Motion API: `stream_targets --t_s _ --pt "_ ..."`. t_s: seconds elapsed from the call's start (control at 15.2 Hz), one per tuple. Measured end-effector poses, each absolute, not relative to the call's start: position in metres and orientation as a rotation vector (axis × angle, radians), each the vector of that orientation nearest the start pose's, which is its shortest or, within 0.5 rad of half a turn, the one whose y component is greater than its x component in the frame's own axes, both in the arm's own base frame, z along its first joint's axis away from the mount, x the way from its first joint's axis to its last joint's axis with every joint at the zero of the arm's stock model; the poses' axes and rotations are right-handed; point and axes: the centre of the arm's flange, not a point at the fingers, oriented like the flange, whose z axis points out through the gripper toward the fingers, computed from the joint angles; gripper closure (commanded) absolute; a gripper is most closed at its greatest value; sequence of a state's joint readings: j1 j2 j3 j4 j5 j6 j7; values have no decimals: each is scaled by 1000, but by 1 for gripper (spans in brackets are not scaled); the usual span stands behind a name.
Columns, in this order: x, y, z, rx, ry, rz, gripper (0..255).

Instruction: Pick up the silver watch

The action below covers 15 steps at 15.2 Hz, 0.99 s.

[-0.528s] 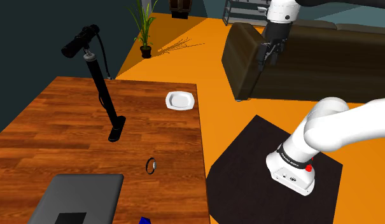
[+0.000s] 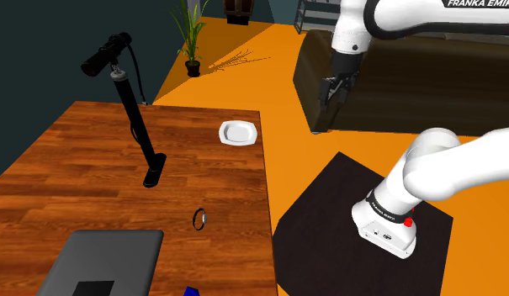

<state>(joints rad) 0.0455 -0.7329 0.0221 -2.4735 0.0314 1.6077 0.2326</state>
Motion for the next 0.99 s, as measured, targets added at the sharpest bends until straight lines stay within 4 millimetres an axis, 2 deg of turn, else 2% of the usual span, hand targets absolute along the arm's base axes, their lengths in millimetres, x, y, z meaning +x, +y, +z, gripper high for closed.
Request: stream_targets --t_s 0.46,0.99 --pt "330 97 467 -3116 310 170 0" --pt "357 172 402 -3105 352 124 0"
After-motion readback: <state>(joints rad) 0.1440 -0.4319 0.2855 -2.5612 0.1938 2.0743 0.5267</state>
